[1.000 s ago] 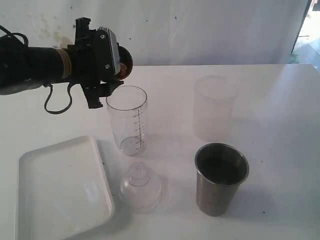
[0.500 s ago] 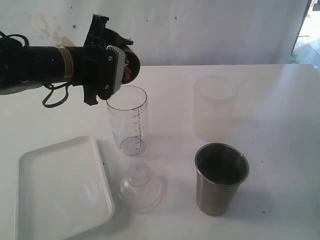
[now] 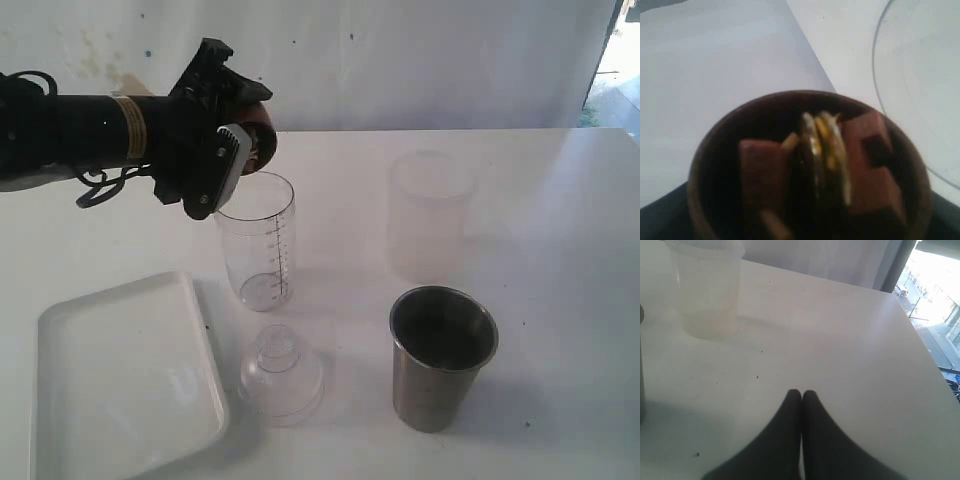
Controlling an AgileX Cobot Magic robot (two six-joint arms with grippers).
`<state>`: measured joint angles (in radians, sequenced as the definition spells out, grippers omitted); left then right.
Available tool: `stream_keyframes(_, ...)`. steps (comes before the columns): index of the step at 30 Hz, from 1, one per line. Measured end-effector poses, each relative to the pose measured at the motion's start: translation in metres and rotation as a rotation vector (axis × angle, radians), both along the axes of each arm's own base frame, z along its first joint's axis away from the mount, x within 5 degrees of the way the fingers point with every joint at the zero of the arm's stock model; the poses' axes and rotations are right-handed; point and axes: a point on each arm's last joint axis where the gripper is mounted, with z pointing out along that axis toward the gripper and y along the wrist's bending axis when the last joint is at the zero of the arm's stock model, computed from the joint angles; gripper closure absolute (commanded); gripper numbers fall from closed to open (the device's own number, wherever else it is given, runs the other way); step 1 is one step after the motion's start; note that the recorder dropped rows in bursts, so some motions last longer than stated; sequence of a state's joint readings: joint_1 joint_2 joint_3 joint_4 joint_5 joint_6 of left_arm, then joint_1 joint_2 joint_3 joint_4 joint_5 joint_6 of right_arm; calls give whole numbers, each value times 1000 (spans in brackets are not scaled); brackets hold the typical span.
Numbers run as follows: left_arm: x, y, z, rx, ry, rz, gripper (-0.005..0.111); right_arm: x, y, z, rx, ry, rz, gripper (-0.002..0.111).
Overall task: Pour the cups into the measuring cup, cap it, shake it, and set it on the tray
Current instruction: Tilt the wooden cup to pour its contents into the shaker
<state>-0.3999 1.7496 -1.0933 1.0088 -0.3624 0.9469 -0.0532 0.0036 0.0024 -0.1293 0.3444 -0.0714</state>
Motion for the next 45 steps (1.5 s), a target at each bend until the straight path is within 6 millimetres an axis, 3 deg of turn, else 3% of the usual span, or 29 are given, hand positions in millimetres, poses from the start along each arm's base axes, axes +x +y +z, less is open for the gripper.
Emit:
stream_keyframes(14,0,0,1,25,-26,-14,107,0,0,0,0,0,0,108)
stream_keyframes(25,1,2,-1,205,-156,-73,107,0,0,0,0,0,0,108)
stream_keyframes(45,0,0,1,275,-246,-133,107,0,0,0,0,0,0,108)
